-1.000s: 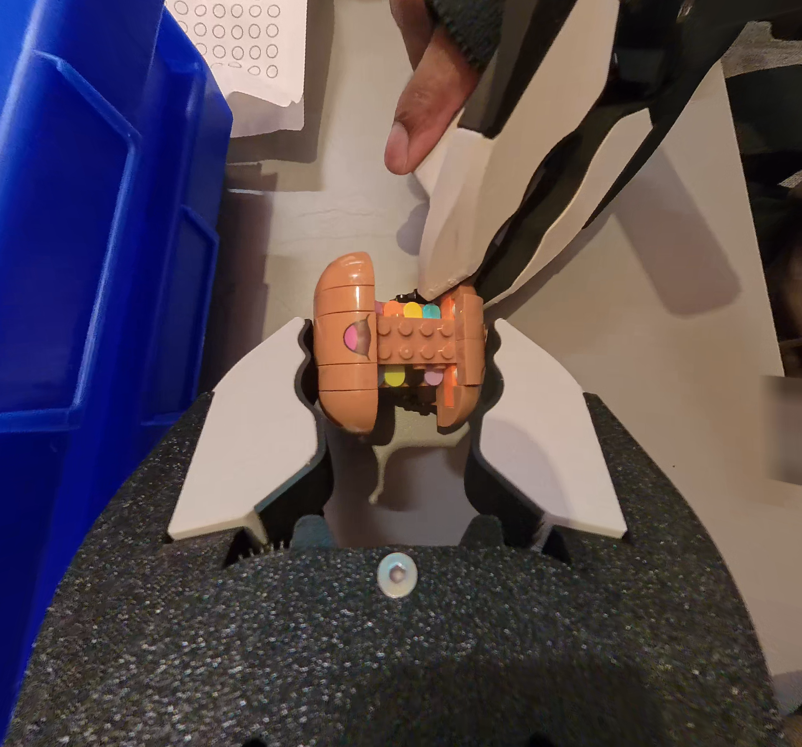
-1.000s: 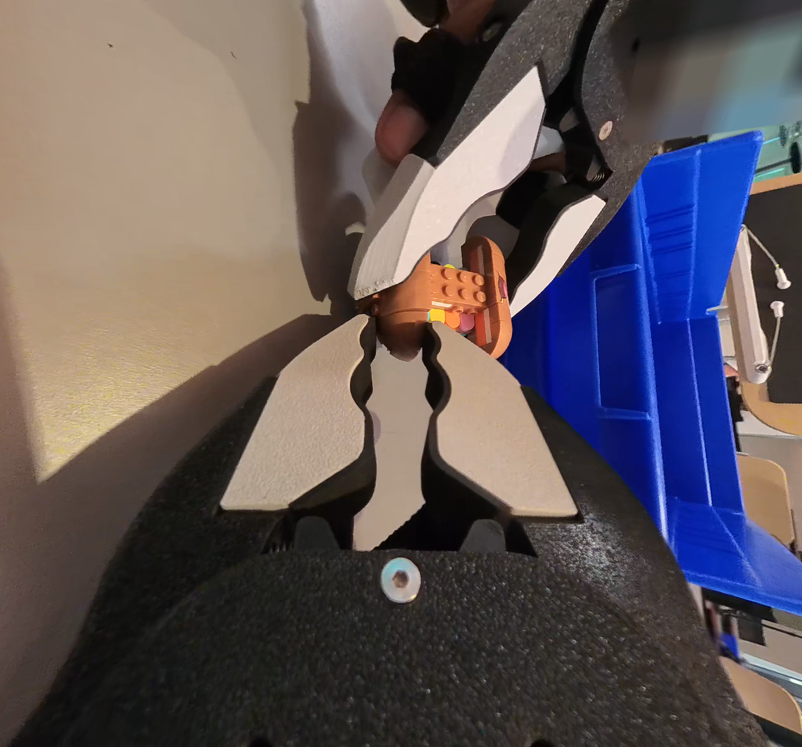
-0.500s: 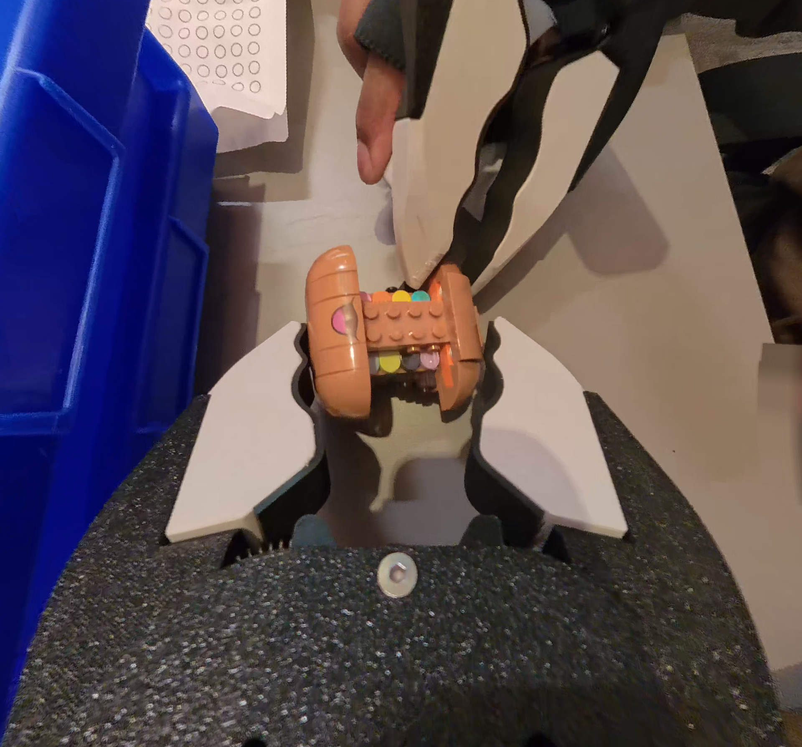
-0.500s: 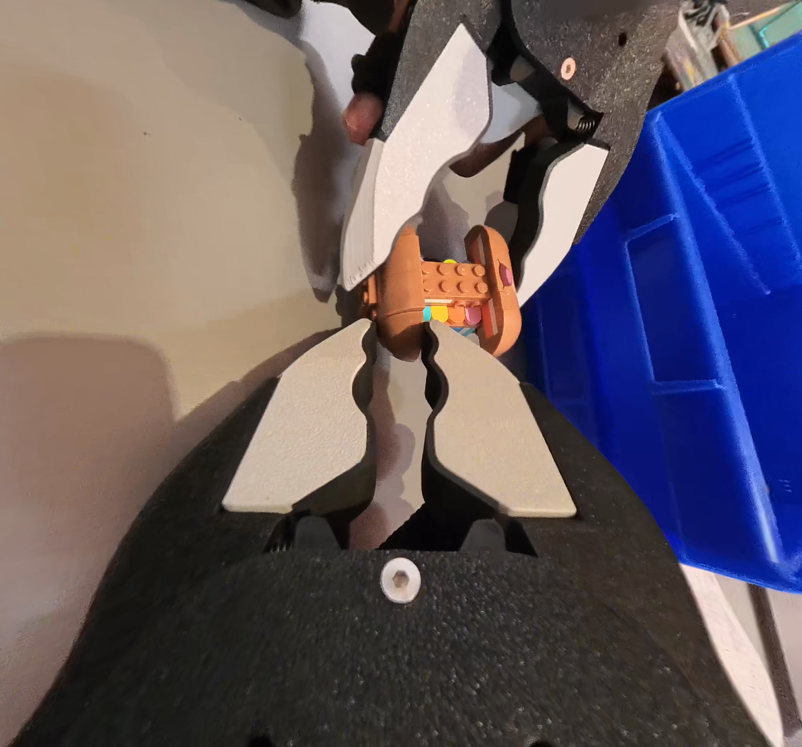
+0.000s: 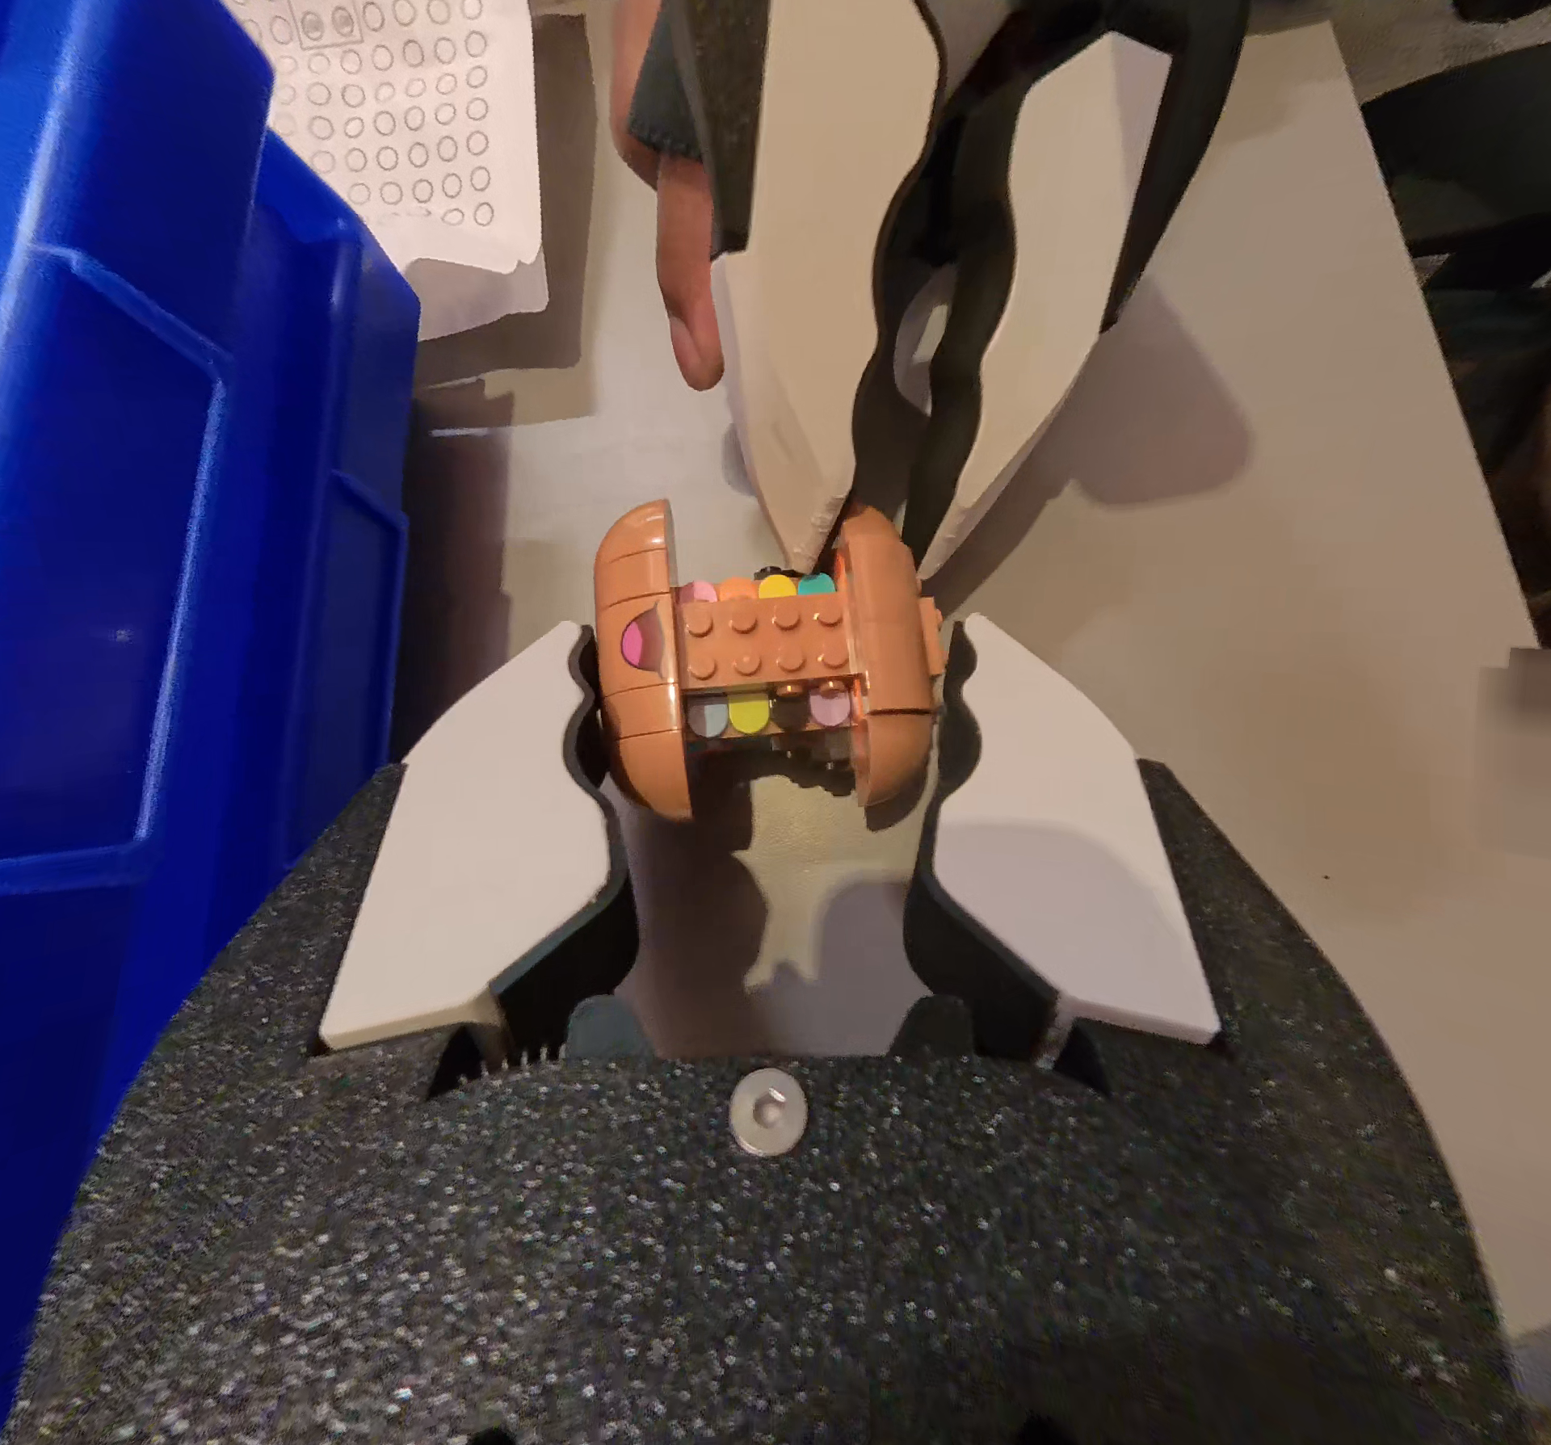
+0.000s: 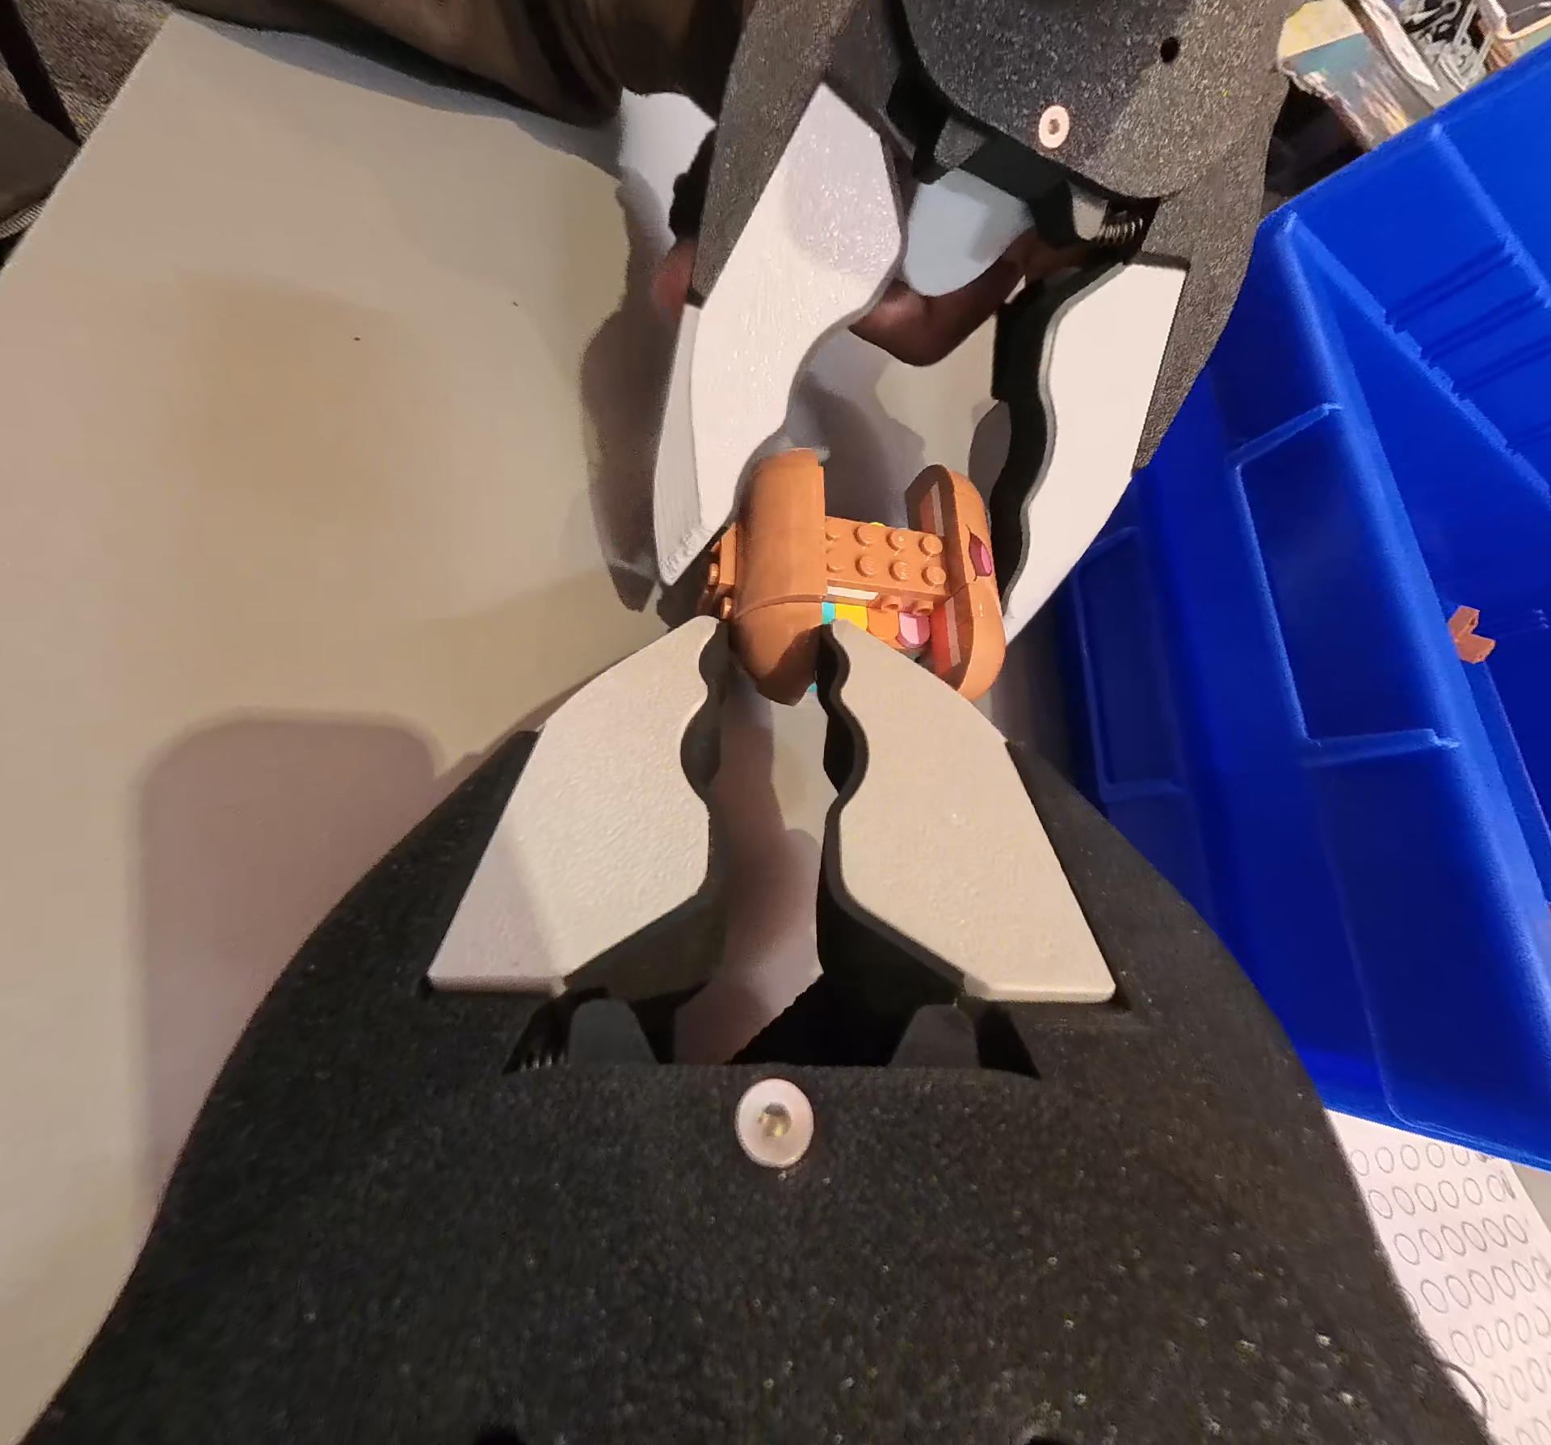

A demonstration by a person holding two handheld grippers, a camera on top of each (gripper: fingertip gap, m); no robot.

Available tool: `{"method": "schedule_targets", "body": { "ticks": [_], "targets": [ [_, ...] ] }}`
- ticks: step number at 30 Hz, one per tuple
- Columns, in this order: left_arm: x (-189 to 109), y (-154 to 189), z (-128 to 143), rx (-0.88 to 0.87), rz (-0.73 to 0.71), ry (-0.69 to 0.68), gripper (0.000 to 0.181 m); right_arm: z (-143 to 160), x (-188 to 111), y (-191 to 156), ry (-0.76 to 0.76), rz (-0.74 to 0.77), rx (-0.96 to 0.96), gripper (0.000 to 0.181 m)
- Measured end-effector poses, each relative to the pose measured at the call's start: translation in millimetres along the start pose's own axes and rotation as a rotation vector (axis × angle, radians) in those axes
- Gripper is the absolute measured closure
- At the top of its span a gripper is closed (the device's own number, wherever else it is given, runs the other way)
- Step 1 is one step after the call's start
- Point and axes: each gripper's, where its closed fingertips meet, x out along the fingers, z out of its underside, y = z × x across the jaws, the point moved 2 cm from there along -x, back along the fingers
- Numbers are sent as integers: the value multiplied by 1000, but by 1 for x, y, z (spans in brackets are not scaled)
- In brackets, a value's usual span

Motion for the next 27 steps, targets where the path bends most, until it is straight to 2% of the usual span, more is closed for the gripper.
{"method": "schedule_targets", "body": {
  "ticks": [5,11,14,17,21,23,27],
  "targets": [
    [-3,-7,3,-206,59,14,102,1,-1,11,12,57,41,159],
    [-5,-13,5,-274,63,28,103,13,-8,25,-77,68,252,160],
    [-5,-12,6,-267,64,27,102,21,-24,22,-344,35,288,162],
    [-5,-12,6,-264,68,34,102,13,-59,20,-741,-24,100,162],
    [-5,-12,5,-258,69,41,102,-30,-112,34,-1246,-105,-180,160],
    [-5,-13,6,-257,67,42,102,-57,-129,50,-1458,-92,-307,161],
    [-5,-13,6,-256,66,44,102,-109,-146,68,-1727,-29,-442,161]
  ]
}}
